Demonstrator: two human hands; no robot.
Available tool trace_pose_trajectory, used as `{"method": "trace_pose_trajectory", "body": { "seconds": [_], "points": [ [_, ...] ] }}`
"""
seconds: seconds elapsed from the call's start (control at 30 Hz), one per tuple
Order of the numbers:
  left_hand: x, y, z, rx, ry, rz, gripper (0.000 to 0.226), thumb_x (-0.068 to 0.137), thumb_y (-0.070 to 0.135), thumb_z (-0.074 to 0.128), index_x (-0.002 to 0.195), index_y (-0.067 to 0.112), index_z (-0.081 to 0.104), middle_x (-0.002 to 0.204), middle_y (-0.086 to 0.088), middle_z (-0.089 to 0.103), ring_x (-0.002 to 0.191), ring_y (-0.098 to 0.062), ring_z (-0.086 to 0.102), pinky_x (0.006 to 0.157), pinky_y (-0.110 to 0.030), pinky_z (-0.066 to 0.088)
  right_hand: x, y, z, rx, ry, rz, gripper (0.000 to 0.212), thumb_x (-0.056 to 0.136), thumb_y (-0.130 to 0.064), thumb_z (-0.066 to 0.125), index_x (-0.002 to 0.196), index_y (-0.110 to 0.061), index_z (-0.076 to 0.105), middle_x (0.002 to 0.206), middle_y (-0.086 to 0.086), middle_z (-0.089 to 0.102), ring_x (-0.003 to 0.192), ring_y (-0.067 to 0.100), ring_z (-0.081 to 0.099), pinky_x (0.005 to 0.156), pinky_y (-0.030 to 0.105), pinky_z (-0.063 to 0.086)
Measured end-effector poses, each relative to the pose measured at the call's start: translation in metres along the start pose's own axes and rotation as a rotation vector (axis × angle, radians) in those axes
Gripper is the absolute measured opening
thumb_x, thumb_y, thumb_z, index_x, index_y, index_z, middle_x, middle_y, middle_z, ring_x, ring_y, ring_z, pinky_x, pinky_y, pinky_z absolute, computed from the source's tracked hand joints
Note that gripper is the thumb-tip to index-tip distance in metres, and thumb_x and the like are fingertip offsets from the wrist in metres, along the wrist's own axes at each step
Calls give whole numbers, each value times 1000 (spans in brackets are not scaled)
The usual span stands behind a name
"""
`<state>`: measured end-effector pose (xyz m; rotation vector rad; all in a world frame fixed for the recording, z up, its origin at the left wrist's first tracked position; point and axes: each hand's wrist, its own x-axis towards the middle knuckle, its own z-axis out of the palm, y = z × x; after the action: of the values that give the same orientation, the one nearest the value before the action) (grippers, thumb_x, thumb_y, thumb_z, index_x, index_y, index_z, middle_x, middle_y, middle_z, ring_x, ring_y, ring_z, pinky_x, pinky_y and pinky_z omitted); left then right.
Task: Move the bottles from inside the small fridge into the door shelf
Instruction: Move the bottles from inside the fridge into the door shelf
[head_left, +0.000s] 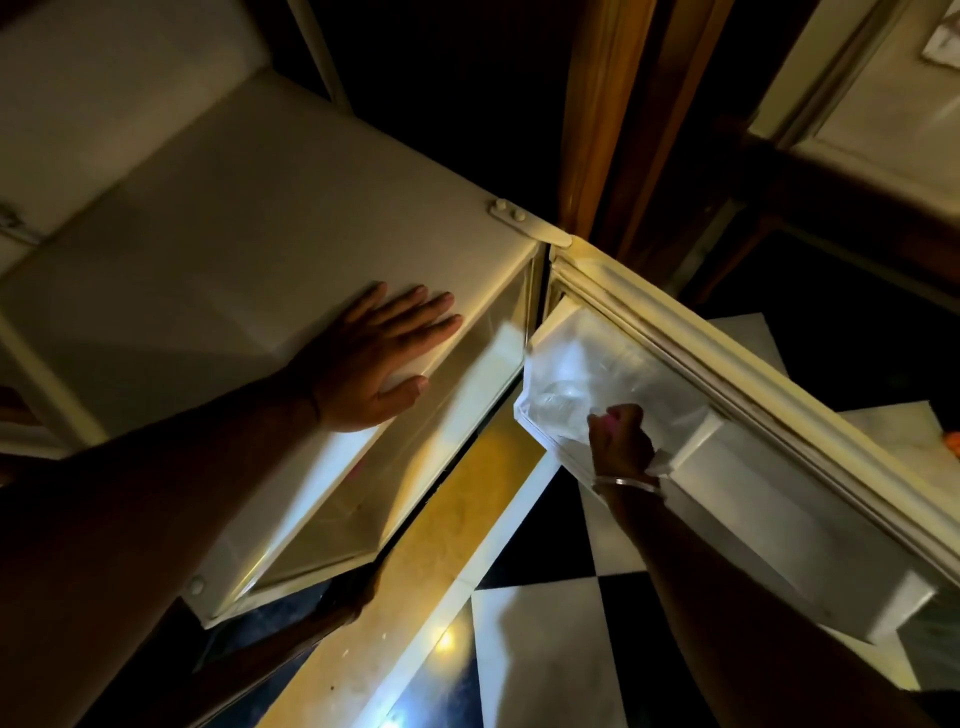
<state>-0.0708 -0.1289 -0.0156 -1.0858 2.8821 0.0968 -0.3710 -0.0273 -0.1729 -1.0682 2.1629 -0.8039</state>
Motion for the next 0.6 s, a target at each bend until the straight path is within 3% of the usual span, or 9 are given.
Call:
{"method": "trace_pose_trajectory", "body": {
  "seconds": [0.13,0.27,0.43,0.5,0.6],
  "points": [
    [0,0,0,-3,-8,0,72,94,49,35,160,25,21,169,-2,18,156,-25,15,124,-54,14,5,-30,3,104,-11,0,30,90,-30,59,106,-6,52,97,15,68,87,26,65,71,24,44],
    [0,0,-2,-11,-12,-7,73,93,49,35,160,25,22,169,-2,18,156,-24,14,125,-54,13,21,-47,11,100,-2,44,42,86,-39,62,105,-4,52,98,16,69,93,31,66,83,36,50],
    [0,0,-1,-12,-1,-7,72,94,50,35,160,25,23,168,-2,20,156,-25,16,125,-52,14,27,-45,16,193,51,133,34,91,-38,56,88,-5,55,80,16,71,75,28,70,79,38,55],
    [0,1,-1,-10,4,-9,72,93,49,36,160,25,23,168,-2,20,155,-25,17,124,-53,15,24,-43,13,197,56,165,31,91,-37,56,96,-7,53,90,15,70,81,26,68,81,37,53],
    [0,1,-1,-11,6,-8,72,93,49,36,160,26,23,168,-2,21,156,-25,17,124,-53,15,10,-37,11,191,2,213,52,86,-52,56,114,-9,48,100,11,64,87,24,61,80,32,47]
  ]
}}
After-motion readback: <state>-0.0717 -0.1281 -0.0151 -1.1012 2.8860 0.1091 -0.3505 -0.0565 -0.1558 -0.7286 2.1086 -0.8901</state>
